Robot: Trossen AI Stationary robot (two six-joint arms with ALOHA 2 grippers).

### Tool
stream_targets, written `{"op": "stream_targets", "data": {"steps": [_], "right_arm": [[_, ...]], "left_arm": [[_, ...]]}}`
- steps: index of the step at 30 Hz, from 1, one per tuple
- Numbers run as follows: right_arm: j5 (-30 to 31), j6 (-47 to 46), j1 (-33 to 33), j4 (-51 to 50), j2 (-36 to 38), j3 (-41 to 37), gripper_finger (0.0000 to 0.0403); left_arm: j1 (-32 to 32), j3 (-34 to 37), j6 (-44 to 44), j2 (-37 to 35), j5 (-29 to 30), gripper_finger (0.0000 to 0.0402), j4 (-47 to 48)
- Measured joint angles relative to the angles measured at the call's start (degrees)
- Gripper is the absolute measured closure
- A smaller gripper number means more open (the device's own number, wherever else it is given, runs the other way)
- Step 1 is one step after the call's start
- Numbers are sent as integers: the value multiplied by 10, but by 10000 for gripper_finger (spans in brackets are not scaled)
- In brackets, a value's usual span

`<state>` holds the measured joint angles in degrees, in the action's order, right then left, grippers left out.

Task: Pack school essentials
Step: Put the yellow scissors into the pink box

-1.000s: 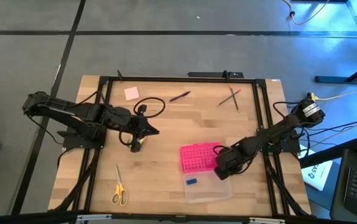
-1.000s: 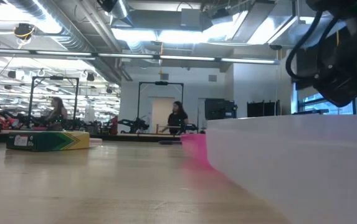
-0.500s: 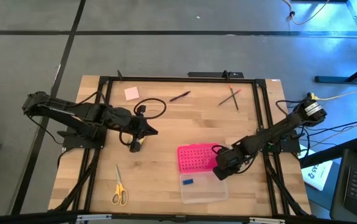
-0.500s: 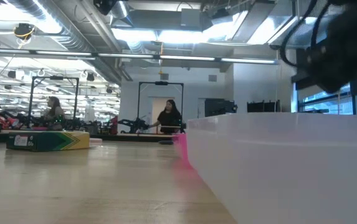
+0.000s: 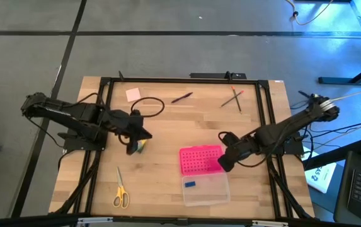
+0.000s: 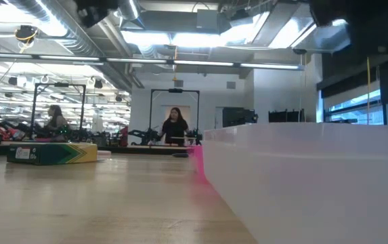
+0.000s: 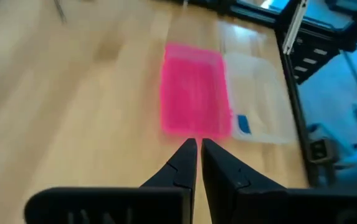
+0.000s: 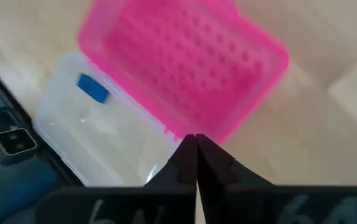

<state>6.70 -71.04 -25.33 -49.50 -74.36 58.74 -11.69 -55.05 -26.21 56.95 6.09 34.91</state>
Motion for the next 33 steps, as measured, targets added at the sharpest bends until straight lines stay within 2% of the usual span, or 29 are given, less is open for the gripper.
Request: {"op": "stream_targets", "data": {"steps": [5,10,14,19,22,24,27,33], "right_arm": [[42,96,15,-7,7,38,402],[44,221,29,-9,6,74,402],[43,337,40,-9,7,101,402],[36,477,57,-9,6,123,402],[3,556,68,4,6,135,402],[-23,592,76,19,6,142,402],[-72,624,89,30,6,148,402],[-203,654,116,34,6,148,402]], "left_arm": [[-36,-2,-182,0,-1,383,47],[-96,-3,-404,17,-1,383,107],[-150,-3,-575,41,-4,383,117],[-215,-3,-758,87,-42,383,118],[-248,-3,-865,120,-90,383,115],[-268,-3,-909,139,-116,383,109],[-299,-3,-945,164,-109,383,84],[-332,-3,-952,201,-98,383,37]]}}
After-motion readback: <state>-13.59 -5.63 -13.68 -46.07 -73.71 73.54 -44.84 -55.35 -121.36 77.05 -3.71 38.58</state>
